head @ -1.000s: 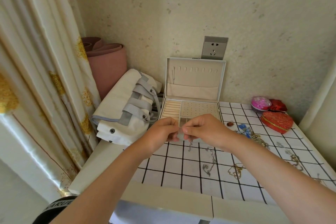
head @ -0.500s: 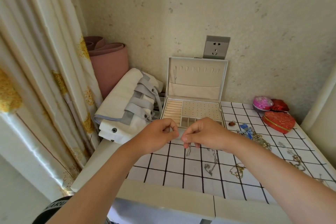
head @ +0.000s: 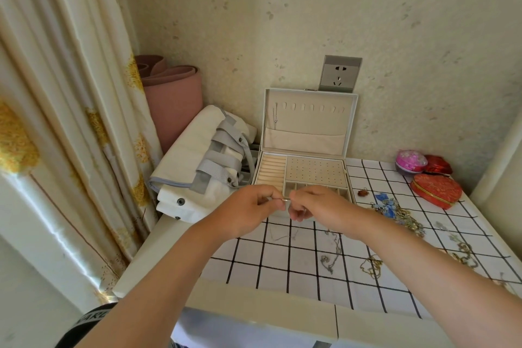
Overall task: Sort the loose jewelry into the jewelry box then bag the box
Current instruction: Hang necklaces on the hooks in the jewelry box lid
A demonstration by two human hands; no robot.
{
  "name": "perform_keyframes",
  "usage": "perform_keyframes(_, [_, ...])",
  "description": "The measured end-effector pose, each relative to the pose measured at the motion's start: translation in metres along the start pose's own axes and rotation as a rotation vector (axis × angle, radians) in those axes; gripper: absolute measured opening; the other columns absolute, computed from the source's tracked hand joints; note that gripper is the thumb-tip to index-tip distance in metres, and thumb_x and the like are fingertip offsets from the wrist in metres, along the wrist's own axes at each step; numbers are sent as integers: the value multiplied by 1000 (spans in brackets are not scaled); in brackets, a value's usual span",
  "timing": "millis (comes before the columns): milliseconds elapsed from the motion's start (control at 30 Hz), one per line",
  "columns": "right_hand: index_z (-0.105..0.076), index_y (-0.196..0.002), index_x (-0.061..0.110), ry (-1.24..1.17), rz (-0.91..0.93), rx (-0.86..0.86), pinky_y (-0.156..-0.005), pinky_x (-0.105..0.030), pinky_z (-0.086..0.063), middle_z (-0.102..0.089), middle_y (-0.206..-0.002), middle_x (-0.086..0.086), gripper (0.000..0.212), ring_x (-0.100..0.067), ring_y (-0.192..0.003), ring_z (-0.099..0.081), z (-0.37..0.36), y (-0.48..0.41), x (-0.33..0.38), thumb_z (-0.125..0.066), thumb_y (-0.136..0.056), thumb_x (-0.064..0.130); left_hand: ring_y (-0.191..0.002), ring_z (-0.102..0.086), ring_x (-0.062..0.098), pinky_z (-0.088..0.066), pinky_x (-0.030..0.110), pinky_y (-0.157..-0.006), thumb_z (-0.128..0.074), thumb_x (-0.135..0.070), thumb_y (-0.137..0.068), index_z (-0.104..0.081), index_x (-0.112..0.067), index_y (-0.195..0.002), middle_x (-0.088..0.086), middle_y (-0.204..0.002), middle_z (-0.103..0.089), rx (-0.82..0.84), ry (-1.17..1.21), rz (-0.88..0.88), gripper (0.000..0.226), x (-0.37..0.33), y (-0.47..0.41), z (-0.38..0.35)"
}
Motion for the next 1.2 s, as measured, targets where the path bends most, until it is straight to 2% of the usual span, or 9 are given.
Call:
perform_keyframes(100, [-50,-47,25,-119,-11,-24,-99,-40,-53,-68,-73,1,59,-15,-77,-63,3,-2,0,-46,-103,40,-50,-32,8,-31,26,-53,-51,-26,-100,-67,-22,-85,-13,-50,-34,-28,-54,94,23,8,-2,5])
perform_keyframes(333, [-58,-73,9,-469,4,29,-93,-54,-50,-43,-52,-2,35,-25,-56,-52,19,1,2,-48,-102,27,-58,-43,4,-33,22,-55,-43,-22,-100,-61,-22,-85,-13,-69,-50,96,-384,318,24,20,4,10])
perform_keyframes(400, [-62,-79,9,-522,-21,63,-81,-50,-53,-44,-55,-3,32,-22,-51,-46,23,2,1,-48,-101,28,-65,-47,5,-35,21,-58,-41,-21,-100,-60,-22,-86,-11,-75,-53,119,-414,356,24,22,5,10])
perform_keyframes(567, [-65,-86,10,-407,-14,72,-58,-34,-45,-55,-68,-6,26,-16,-48,-41,31,5,3,-47,-101,21,-89,-60,14,-52,28,-79,-44,-25,-99,-66,-22,-97,-3,-100,-65,212,-592,357,22,20,4,-4])
perform_keyframes(667, [-67,-88,12,-280,-22,64,-52,-30,-43,-54,-66,-4,25,-16,-50,-43,27,5,4,-48,-103,21,-108,-58,16,-50,33,-92,-52,-29,-97,-65,-24,-115,-5,-119,-61,87,-727,249,22,12,3,-11])
perform_keyframes(800, [-67,-90,13,-142,-28,96,-48,-28,-39,-53,-66,-2,27,-15,-48,-45,19,8,8,-47,-104,24,-119,-55,5,-44,29,-104,-53,-12,-96,-59,-26,-125,-10,-125,-62,-115,-220,26,33,-4,-10,-23])
perform_keyframes(967, [-60,-88,11,-175,-19,76,-45,-26,-36,-57,-63,-6,28,-17,-45,-46,20,8,14,-44,-106,26,-85,-67,11,-53,31,-84,-44,7,-92,-61,-15,-113,2,-90,-68,-71,345,113,35,-23,-25,-34])
perform_keyframes(1033, [-61,-86,11,-171,-19,73,-46,-27,-37,-57,-64,-6,28,-17,-45,-46,23,9,14,-45,-105,24,-74,-60,4,-48,27,-77,-47,-1,-91,-65,-15,-105,-5,-82,-66,-41,289,149,27,-25,-30,-30])
perform_keyframes(1200, [-67,-85,10,-171,-18,60,-48,-29,-41,-56,-60,-4,30,-18,-47,-48,36,13,17,-49,-102,25,-87,-64,1,-45,27,-83,-56,-13,-91,-72,-14,-96,-14,-84,-71,-17,125,135,17,-41,-35,-12])
Point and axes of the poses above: each hand's wrist, its own y-axis away from the middle knuckle, its own z-axis out of the back of the hand, x = y × z, the point moved 2 cm from there along -y, towards the middle knuckle
